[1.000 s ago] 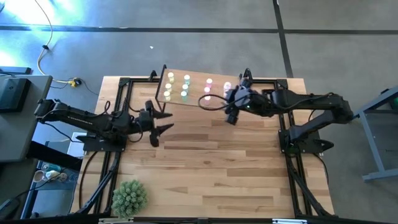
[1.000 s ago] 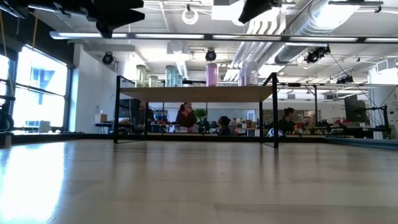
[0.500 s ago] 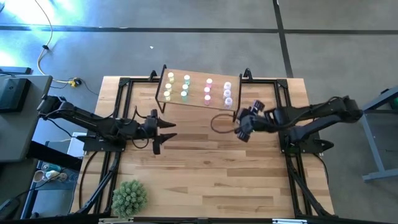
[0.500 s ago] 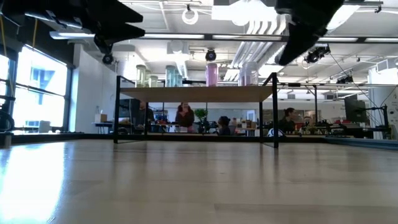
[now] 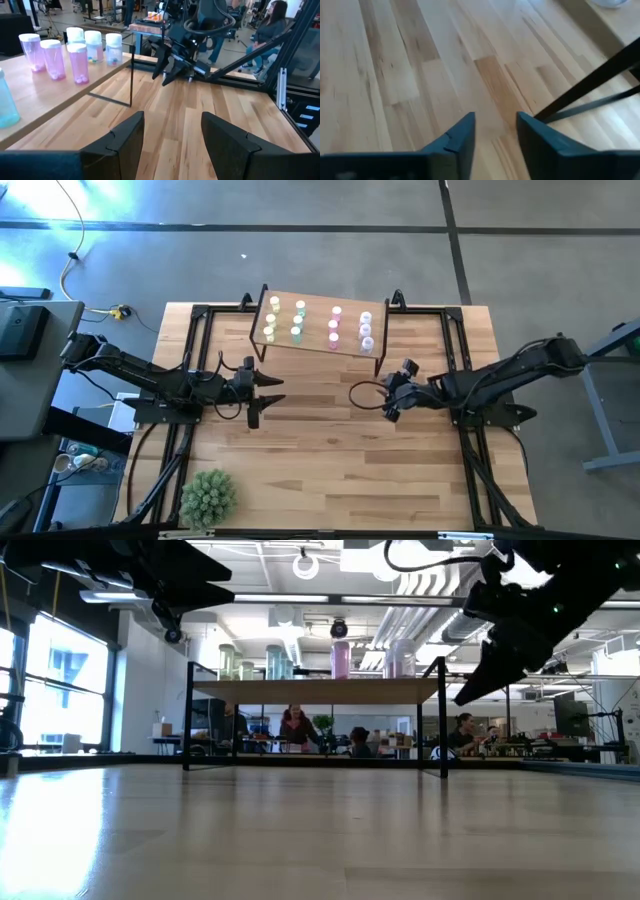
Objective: Pick and place medicine bottles onto shelf by color
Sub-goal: Adjust the shelf
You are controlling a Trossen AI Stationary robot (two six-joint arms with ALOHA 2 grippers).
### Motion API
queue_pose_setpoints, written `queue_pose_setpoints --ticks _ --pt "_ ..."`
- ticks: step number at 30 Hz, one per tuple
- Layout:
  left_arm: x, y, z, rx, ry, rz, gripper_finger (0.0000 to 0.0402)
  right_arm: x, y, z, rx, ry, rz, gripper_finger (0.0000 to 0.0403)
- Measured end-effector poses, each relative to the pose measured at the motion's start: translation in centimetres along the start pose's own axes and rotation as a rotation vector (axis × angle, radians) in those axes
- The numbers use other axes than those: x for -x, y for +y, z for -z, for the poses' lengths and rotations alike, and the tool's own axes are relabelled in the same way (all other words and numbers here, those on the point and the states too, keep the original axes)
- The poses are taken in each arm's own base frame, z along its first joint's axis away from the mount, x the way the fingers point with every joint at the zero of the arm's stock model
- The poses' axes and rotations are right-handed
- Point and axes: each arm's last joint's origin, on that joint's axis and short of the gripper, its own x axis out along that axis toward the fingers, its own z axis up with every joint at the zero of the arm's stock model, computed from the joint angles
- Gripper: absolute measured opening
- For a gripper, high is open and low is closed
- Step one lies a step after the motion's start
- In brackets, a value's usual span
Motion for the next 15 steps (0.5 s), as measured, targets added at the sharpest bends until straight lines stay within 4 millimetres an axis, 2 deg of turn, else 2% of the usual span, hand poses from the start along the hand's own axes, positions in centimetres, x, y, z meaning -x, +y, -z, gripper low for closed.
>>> queue_pose_setpoints --ticks 8,15 --pt "0.0 0.1 0.0 0.001 -0.004 -0.02 0.0186 -1.1 -0.5 1.0 -0.011 -0.066 0.004 0.0012" --pt "0.0 0.1 0.0 0.001 -0.004 -0.023 0.0186 -1.9 -1.8 0.8 -0.041 -0.071 0.05 0.0016"
